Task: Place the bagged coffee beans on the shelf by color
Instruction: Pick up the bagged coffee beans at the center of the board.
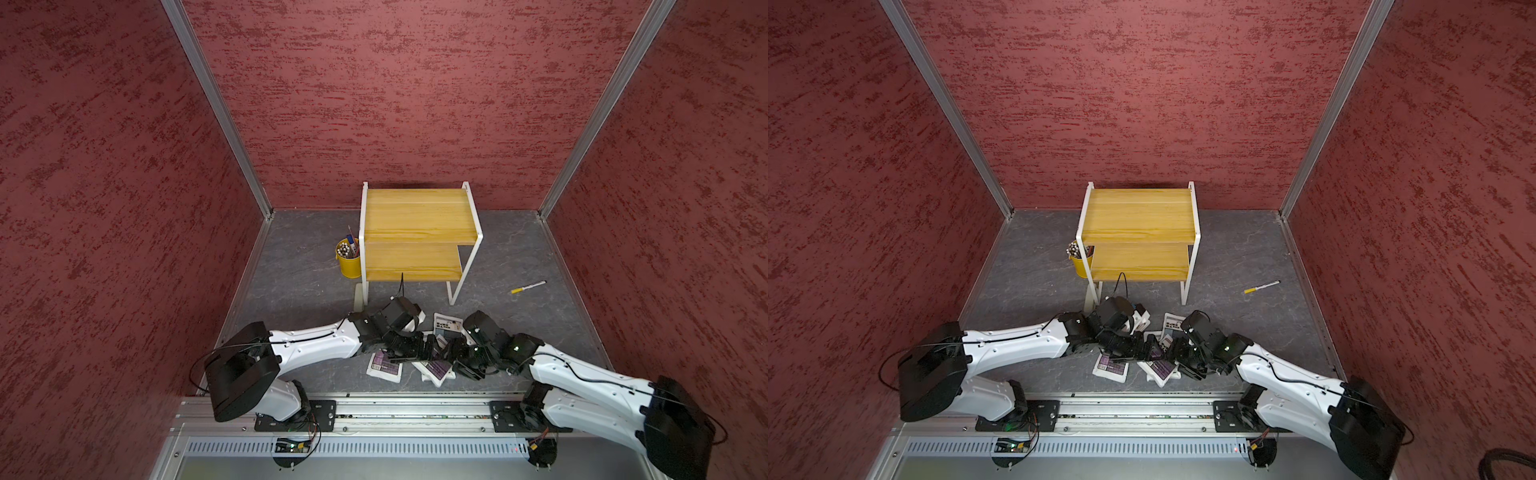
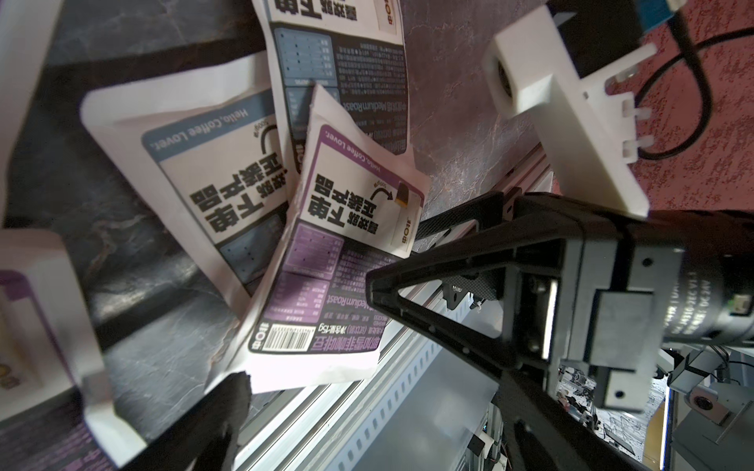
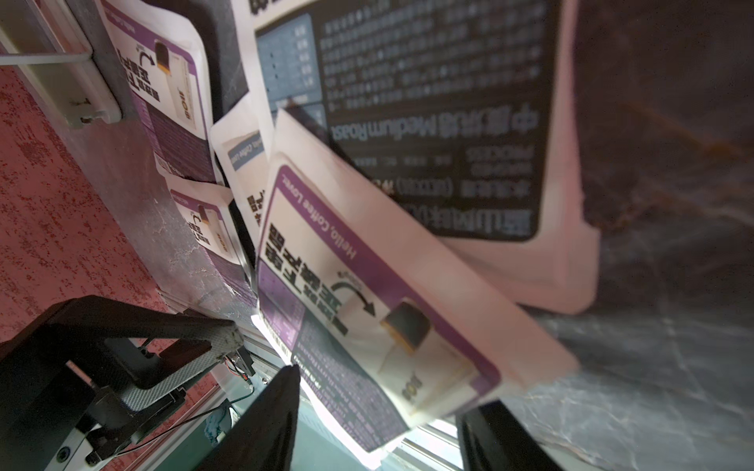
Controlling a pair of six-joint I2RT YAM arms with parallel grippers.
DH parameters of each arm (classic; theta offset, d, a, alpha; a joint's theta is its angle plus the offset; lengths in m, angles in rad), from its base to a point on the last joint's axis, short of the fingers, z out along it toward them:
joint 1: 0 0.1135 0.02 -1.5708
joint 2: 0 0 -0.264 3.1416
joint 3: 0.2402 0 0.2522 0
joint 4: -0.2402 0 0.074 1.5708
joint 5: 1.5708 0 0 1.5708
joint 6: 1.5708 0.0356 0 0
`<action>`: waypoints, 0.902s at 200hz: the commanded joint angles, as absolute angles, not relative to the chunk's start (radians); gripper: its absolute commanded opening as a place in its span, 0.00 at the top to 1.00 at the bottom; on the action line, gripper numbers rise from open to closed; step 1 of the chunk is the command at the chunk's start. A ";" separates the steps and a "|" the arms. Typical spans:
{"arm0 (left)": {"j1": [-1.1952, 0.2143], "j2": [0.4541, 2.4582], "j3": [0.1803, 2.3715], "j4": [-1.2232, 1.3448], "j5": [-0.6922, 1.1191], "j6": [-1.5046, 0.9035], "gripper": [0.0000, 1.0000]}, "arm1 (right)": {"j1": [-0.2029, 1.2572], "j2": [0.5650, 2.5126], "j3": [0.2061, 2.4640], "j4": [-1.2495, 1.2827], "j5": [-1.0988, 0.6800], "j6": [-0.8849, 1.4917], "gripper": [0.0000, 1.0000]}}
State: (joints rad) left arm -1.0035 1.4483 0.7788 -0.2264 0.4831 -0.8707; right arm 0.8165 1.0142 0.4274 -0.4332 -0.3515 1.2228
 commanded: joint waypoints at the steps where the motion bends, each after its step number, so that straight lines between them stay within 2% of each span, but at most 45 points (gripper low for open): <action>1: -1.003 1.472 0.805 -0.192 0.510 -0.859 0.01 | 0.824 1.025 0.452 -0.407 -0.312 1.218 0.40; 18: -1.004 1.486 0.810 -0.180 0.517 -0.863 0.01 | 0.824 1.025 0.461 -0.424 -0.295 1.212 0.46; 62: -1.012 1.511 0.826 -0.163 0.529 -0.865 0.01 | 0.823 1.051 0.484 -0.438 -0.265 1.194 0.49; 91: -1.012 1.513 0.821 -0.158 0.534 -0.869 0.01 | 0.822 1.083 0.507 -0.449 -0.266 1.181 0.60; 117: -1.011 1.506 0.820 -0.158 0.533 -0.870 0.01 | 0.824 1.075 0.531 -0.495 -0.256 1.164 0.64; 161: -0.998 1.475 0.824 -0.182 0.528 -0.860 0.00 | 0.823 1.018 0.551 -0.569 -0.230 1.155 0.82; 180: -0.989 1.450 0.824 -0.206 0.526 -0.854 0.00 | 0.823 0.997 0.565 -0.594 -0.228 1.151 0.87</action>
